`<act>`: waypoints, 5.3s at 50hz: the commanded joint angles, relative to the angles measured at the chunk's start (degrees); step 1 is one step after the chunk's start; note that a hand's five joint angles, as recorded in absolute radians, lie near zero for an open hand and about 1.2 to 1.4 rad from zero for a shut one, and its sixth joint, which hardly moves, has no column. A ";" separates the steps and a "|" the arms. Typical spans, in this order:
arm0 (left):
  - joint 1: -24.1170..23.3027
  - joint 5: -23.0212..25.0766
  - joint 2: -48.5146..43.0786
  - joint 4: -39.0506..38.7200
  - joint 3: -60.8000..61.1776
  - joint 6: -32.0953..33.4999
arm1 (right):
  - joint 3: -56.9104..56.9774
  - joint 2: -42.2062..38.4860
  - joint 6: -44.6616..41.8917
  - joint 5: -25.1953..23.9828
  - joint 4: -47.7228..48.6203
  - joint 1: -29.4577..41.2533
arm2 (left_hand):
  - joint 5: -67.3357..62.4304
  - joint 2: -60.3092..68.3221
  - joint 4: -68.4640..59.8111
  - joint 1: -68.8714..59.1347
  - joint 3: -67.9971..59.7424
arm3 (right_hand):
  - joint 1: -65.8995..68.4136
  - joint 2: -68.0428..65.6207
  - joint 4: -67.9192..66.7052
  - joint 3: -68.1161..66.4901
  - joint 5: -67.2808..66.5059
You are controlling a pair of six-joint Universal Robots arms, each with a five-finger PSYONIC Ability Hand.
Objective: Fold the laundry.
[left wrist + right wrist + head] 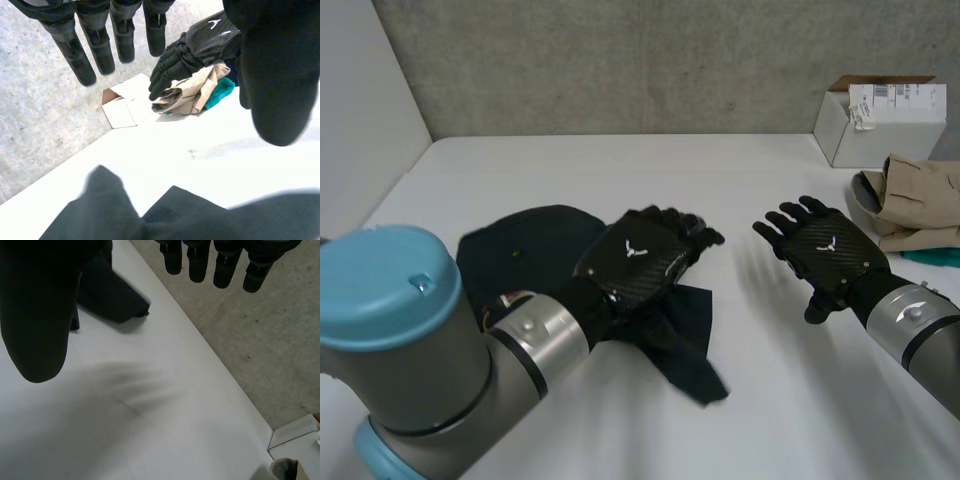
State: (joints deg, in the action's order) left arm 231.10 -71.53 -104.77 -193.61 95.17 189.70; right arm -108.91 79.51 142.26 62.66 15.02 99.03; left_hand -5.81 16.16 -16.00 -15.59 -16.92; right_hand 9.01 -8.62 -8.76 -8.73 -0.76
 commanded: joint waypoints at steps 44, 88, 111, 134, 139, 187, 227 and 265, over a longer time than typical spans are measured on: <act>27.65 -8.09 -10.01 -1.33 5.99 27.30 | -0.16 -0.76 0.04 -0.08 0.18 -0.06 | -32.73 32.38 -32.54 -32.95 -31.62 | 0.99 -1.38 -1.24 -1.27 0.76; 31.17 -1.06 -8.34 2.62 7.48 25.90 | -0.42 -0.67 0.04 0.01 0.18 -0.15 | -18.79 18.44 -18.60 -19.02 -17.68 | 0.99 -1.38 -1.24 -1.27 0.76; 32.66 -1.33 -13.09 -0.19 4.50 26.69 | -0.69 -0.76 0.04 0.01 0.27 -0.06 | -64.19 63.84 -63.99 -64.41 -63.08 | 0.99 -1.38 -1.24 -1.27 0.76; 23.45 -8.62 -0.70 -23.65 -13.52 9.22 | -0.69 -0.06 0.04 0.89 0.27 -0.15 | -64.19 63.84 -64.00 -64.41 -63.08 | 0.99 -1.38 -1.24 -1.27 0.76; 14.75 -5.91 -2.45 -24.89 -14.23 2.88 | -0.34 0.03 0.13 3.70 0.36 -0.24 | -64.19 63.84 -64.00 -64.41 -63.08 | 0.99 -1.38 -1.24 -1.27 0.76; 16.75 -11.17 -0.69 4.81 -3.68 7.87 | 46.41 -22.10 23.94 1.24 -34.36 4.85 | -9.05 8.70 -8.85 -9.27 -7.94 | 0.99 -1.38 -1.24 -1.27 0.76; 22.91 -5.63 -25.22 18.72 -33.82 15.70 | 76.83 -47.08 30.80 2.65 -37.09 10.75 | -64.19 63.84 -64.00 -64.41 -63.08 | 70.99 -71.38 -71.24 -71.27 -69.24; 16.93 -15.74 -15.63 -24.28 -11.59 16.85 | 54.34 -34.77 13.85 14.51 -2.89 13.12 | -64.19 63.84 -64.00 -64.41 -63.08 | 70.99 -71.38 -71.24 -71.27 -69.24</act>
State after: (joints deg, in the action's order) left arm 248.25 -87.38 -114.88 -222.39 78.82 206.46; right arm -49.98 49.50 160.11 77.02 16.63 111.62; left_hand -54.99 68.63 -68.80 -65.79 -68.65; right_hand 66.41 -70.03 -69.98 -69.76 -58.28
